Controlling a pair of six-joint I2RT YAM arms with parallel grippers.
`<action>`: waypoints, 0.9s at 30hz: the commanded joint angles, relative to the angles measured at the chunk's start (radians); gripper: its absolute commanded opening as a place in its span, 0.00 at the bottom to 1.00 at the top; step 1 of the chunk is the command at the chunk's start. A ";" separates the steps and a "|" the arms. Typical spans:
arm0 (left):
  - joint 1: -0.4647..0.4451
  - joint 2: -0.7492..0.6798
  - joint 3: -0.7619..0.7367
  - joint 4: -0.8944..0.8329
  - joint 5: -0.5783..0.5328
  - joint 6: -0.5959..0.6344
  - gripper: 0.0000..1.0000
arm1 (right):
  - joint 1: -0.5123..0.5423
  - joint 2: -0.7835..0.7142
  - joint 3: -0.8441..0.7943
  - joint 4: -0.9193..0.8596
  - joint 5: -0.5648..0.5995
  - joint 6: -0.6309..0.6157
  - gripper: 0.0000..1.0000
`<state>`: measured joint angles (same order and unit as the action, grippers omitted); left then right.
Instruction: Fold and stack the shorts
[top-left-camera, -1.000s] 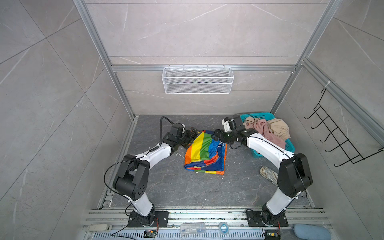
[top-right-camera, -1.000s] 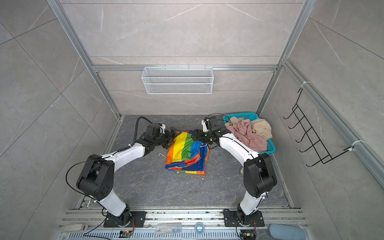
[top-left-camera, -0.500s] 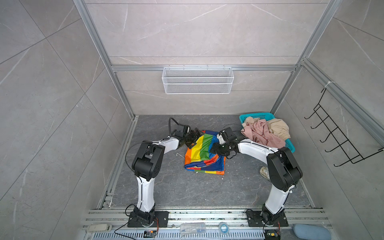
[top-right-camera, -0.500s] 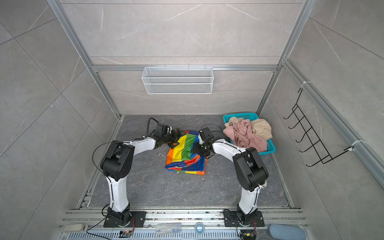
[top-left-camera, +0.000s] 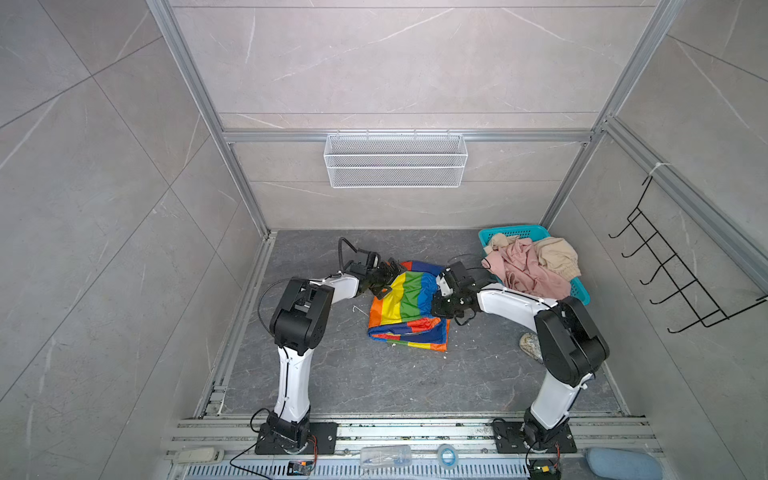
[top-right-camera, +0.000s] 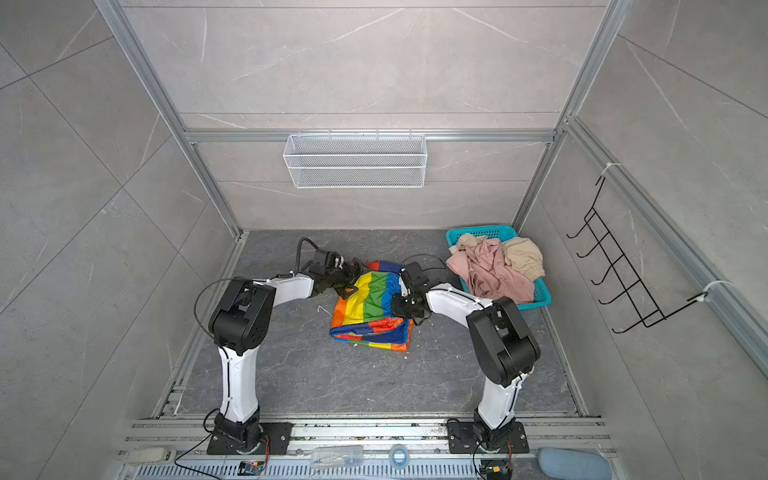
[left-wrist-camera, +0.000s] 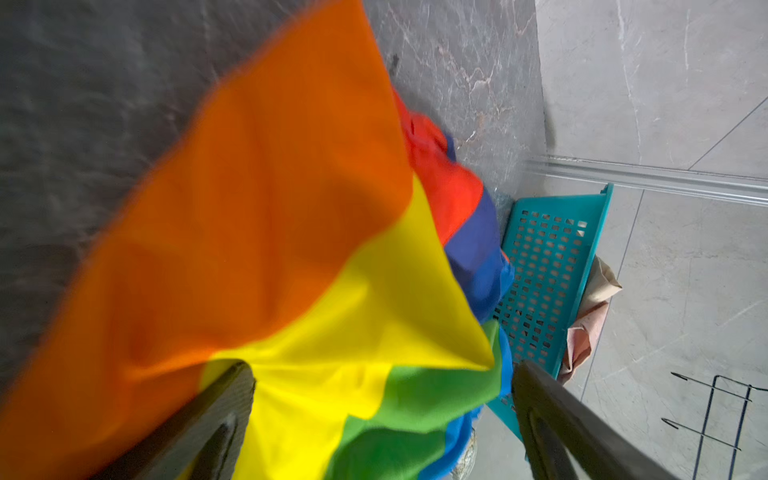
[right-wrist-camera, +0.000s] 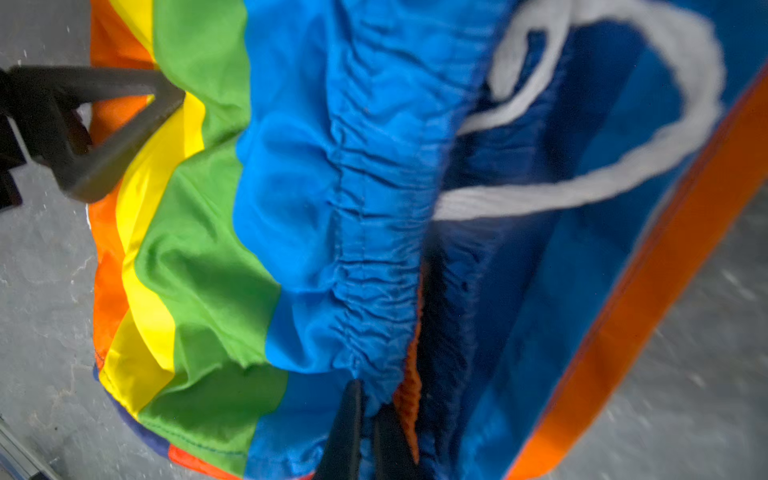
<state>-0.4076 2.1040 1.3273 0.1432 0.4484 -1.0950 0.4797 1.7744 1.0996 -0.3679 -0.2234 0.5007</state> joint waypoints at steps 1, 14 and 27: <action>0.007 0.022 0.012 -0.008 -0.016 0.030 1.00 | 0.006 -0.020 -0.075 -0.041 0.041 -0.009 0.06; 0.017 -0.134 0.105 -0.120 0.026 0.216 0.99 | 0.005 -0.141 0.013 -0.150 0.087 -0.041 0.72; 0.062 -0.237 0.056 -0.504 0.064 0.545 1.00 | -0.080 -0.161 0.023 -0.152 0.027 -0.048 0.99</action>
<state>-0.3416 1.8595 1.3945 -0.1993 0.4751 -0.6830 0.4179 1.6249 1.1496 -0.5007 -0.1722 0.4549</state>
